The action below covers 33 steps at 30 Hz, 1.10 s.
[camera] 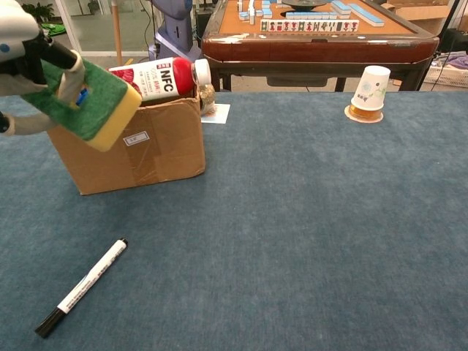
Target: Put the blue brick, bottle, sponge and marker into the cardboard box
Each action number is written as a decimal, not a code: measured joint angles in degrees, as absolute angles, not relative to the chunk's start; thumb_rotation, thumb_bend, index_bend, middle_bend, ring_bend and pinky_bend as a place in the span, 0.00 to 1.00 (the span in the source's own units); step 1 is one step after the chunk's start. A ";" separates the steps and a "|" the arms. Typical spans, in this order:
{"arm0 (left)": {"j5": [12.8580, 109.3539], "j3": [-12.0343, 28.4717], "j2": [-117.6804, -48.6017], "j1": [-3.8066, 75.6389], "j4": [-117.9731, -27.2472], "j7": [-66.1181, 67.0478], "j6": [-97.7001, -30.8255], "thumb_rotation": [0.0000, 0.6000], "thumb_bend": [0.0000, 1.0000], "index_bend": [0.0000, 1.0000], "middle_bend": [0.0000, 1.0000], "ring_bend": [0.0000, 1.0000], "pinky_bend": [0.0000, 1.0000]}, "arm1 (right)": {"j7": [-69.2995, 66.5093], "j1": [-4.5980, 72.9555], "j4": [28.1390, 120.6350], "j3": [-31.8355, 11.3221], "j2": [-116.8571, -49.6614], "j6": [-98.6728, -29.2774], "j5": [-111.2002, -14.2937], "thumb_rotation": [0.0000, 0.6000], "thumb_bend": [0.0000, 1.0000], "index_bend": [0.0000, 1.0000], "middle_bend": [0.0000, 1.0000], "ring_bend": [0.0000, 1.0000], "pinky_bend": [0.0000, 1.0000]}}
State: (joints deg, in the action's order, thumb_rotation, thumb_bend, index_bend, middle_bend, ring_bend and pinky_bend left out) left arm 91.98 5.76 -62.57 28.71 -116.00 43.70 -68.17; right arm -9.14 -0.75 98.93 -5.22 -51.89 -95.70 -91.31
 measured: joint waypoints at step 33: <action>64.49 17.31 -72.90 42.79 -97.83 49.93 -64.55 1.00 0.32 0.63 1.00 0.83 0.93 | -9.32 -0.62 98.99 -5.08 -51.72 -95.37 -91.37 1.00 0.24 0.32 0.31 0.29 0.41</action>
State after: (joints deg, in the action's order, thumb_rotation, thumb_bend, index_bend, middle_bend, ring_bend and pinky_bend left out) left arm 64.49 17.31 -72.90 42.79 -97.83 49.93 -64.55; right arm -9.32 -0.62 98.99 -5.08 -51.72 -95.37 -91.37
